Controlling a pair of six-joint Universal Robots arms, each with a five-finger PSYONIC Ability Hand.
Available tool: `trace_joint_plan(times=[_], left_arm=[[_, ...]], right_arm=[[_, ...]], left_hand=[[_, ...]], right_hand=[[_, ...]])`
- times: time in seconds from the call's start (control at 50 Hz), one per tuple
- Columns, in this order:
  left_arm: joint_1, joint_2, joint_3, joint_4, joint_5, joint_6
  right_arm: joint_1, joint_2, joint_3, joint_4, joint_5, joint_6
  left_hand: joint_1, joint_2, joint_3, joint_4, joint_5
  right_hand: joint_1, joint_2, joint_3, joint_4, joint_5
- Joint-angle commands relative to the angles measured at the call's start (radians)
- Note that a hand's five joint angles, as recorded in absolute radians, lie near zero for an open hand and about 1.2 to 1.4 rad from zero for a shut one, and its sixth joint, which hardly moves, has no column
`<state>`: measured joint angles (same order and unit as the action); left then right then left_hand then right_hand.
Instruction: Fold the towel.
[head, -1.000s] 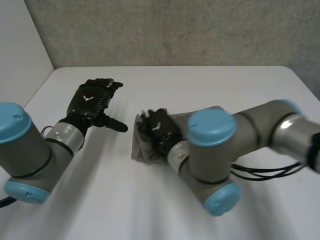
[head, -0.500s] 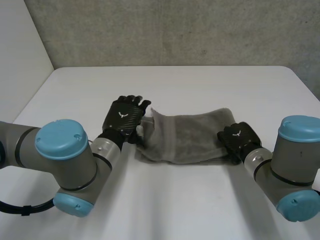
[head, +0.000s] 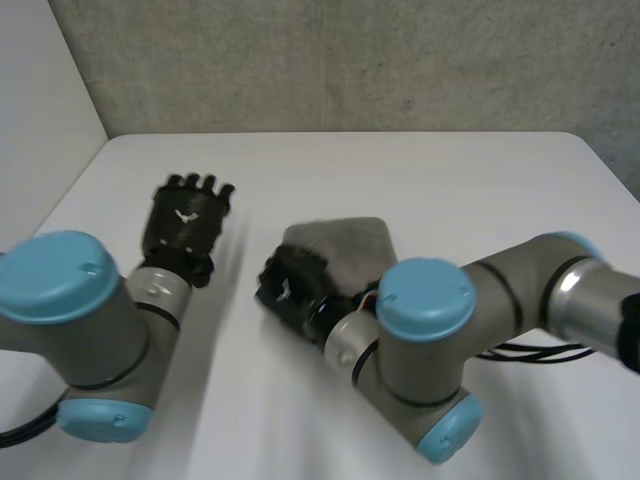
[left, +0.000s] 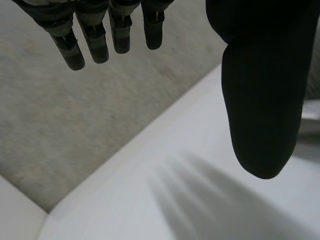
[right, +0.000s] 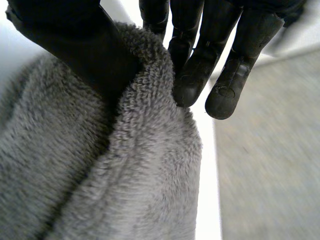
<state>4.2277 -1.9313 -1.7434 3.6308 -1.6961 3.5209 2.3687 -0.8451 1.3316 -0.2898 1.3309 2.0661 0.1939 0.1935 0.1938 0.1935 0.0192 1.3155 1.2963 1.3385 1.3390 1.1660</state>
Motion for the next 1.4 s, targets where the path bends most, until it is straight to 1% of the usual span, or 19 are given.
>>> trace_joint_plan(times=[0.02,0.04,0.06,0.08,0.1,0.14,0.16,0.2,0.22,0.26,0.28,0.34,0.44,0.64,0.78,0.92,1.1,1.22,1.4], left_arm=[[0.046,0.101,-0.024,0.000,0.013,-0.084],[0.051,0.101,-0.019,0.000,0.015,-0.105],[0.051,0.101,-0.019,0.000,0.015,-0.105],[0.054,0.101,-0.015,0.000,0.015,-0.118],[0.054,0.101,-0.015,0.000,0.015,-0.119],[0.055,0.101,-0.005,0.000,0.016,-0.137],[0.055,0.101,-0.005,0.000,0.016,-0.137],[0.054,0.095,0.004,0.005,0.016,-0.145],[0.054,0.095,0.004,0.005,0.016,-0.145],[0.041,0.083,0.018,0.008,0.018,-0.154],[0.041,0.083,0.018,0.008,0.018,-0.154],[0.006,0.054,0.041,0.009,0.047,-0.197],[-0.040,0.011,0.079,0.000,0.093,-0.258],[-0.124,-0.064,0.148,-0.012,0.105,-0.287],[-0.176,-0.159,0.232,-0.056,0.105,-0.352],[-0.181,-0.256,0.277,-0.127,0.104,-0.393],[-0.180,-0.327,0.280,-0.130,0.098,-0.396],[-0.175,-0.305,0.282,-0.132,0.095,-0.390],[-0.126,-0.096,0.277,-0.159,0.096,-0.390]], right_arm=[[0.006,0.018,0.012,0.035,0.008,-0.051],[0.006,0.018,0.012,0.035,0.008,-0.050],[0.004,-0.006,0.020,0.028,0.049,-0.016],[0.000,-0.038,0.032,0.015,0.088,0.036],[0.000,-0.038,0.032,0.015,0.088,0.037],[-0.038,-0.118,0.089,-0.017,0.114,0.180],[-0.039,-0.118,0.089,-0.017,0.114,0.181],[-0.098,-0.220,0.155,-0.041,0.114,0.343],[-0.098,-0.221,0.155,-0.041,0.114,0.344],[-0.166,-0.310,0.205,-0.045,0.114,0.513],[-0.166,-0.310,0.205,-0.045,0.114,0.514],[-0.253,-0.376,0.230,-0.023,0.117,0.724],[-0.319,-0.373,0.207,0.065,0.116,0.834],[-0.390,-0.312,0.167,0.153,0.027,0.922],[-0.402,-0.261,0.135,0.163,0.021,0.933],[-0.390,-0.160,0.104,0.158,-0.005,0.931],[-0.387,-0.040,0.057,0.166,-0.002,0.928],[-0.385,-0.074,0.051,0.172,-0.002,0.928],[-0.390,-0.313,0.035,0.219,0.010,0.933]], left_hand=[[0.014,0.014,0.014,0.014,0.014],[0.014,0.014,0.014,0.014,0.014],[0.014,0.014,0.014,0.014,0.014],[0.014,0.014,0.014,0.014,0.014],[0.014,0.014,0.014,0.014,0.014],[0.014,0.014,0.014,0.014,0.014],[0.014,0.014,0.014,0.014,0.014],[0.014,0.014,0.014,0.014,0.014],[0.014,0.014,0.014,0.014,0.014],[0.014,0.014,0.014,0.014,0.014],[0.014,0.014,0.014,0.014,0.014],[0.014,0.014,0.014,0.014,0.014],[0.020,0.020,0.020,0.020,0.020],[0.028,0.029,0.029,0.029,0.029],[0.046,0.046,0.046,0.046,0.046],[0.043,0.043,0.043,0.043,0.043],[0.040,0.041,0.040,0.041,0.040],[0.034,0.035,0.034,0.035,0.034],[0.023,0.023,0.023,0.023,0.023]], right_hand=[[-0.621,-0.602,-0.644,-0.644,-0.646],[-0.626,-0.607,-0.649,-0.649,-0.651],[-1.001,-0.982,-1.024,-1.024,-1.026],[-1.141,-1.122,-1.164,-1.164,-1.166],[-1.141,-1.122,-1.164,-1.164,-1.166],[-1.141,-1.122,-1.164,-1.164,-1.166],[-1.141,-1.122,-1.164,-1.164,-1.166],[-1.141,-1.122,-1.164,-1.164,-1.166],[-1.141,-1.122,-1.164,-1.164,-1.166],[-1.141,-1.122,-1.164,-1.164,-1.166],[-1.141,-1.122,-1.164,-1.164,-1.166],[-1.141,-1.122,-1.164,-1.164,-1.166],[-1.141,-1.122,-1.164,-1.164,-1.166],[-1.141,-1.122,-1.164,-1.164,-1.166],[-1.141,-1.122,-1.164,-1.164,-1.166],[-1.141,-1.122,-1.164,-1.164,-1.166],[-1.141,-1.122,-1.164,-1.164,-1.166],[-1.141,-1.122,-1.164,-1.164,-1.166],[-1.141,-1.122,-1.164,-1.164,-1.166]])
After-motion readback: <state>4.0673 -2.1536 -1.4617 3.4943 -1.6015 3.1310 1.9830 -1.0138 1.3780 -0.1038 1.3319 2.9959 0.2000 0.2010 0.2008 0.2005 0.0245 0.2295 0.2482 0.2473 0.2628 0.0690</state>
